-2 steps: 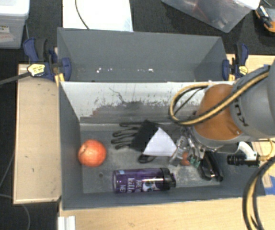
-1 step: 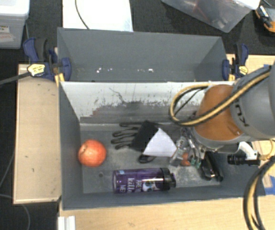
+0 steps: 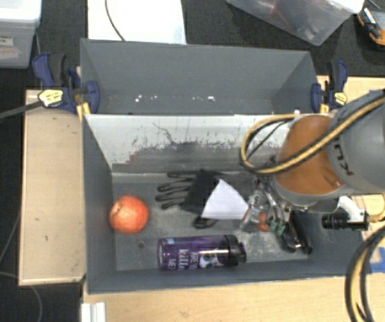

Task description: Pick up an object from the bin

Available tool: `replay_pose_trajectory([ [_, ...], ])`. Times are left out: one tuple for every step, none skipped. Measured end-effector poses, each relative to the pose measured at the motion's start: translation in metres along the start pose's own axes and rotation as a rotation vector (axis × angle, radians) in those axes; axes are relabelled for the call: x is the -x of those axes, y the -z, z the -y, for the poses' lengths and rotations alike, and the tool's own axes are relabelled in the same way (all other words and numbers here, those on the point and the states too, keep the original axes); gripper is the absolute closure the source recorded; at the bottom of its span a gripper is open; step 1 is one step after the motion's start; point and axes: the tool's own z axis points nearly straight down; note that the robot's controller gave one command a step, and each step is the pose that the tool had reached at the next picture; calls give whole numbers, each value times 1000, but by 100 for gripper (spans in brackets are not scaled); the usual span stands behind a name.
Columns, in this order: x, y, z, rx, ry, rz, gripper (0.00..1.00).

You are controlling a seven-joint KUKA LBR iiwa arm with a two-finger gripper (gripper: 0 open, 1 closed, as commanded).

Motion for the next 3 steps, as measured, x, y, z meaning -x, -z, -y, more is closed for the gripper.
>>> replay_pose_trajectory([
  [2,25,-1,3,1,7,100],
  [1,53,0,2,1,2,100],
  [2,77,-1,4,3,7,100],
])
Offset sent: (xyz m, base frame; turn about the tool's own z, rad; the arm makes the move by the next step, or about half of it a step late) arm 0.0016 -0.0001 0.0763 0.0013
